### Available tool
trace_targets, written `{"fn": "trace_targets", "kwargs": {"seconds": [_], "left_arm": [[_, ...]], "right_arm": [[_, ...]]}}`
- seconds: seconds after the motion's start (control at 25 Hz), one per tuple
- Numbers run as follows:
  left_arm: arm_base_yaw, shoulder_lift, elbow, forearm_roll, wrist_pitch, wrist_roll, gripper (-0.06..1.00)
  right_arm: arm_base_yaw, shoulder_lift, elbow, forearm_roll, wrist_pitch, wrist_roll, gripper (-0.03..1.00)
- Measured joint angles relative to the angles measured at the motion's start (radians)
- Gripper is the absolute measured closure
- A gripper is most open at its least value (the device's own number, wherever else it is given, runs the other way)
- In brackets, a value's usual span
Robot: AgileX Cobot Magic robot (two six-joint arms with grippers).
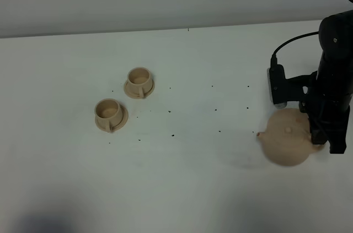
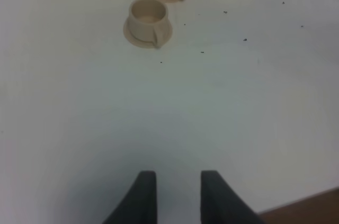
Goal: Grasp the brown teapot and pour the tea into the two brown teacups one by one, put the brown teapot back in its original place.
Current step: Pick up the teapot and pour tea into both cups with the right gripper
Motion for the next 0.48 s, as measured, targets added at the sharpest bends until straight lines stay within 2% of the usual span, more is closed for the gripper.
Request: {"fn": "trace_targets", "kwargs": {"seconds": [0.12,0.32,0.48], "left_arm": [[0.000,0.000,0.000,0.000,0.000,0.000,0.72],[0.000,0.000,0.000,0.000,0.000,0.000,0.72],[0.000,0.000,0.000,0.000,0.000,0.000,0.72]], "right_arm": [[0.012,0.000,-0.045,-0.025,-0.002,0.106,0.86],[0.046,0.007,-0.201,-0.017,0.001,0.161,0.86],[0.048,0.076,-0.364,0.022,0.072,0.231,0.86]]}}
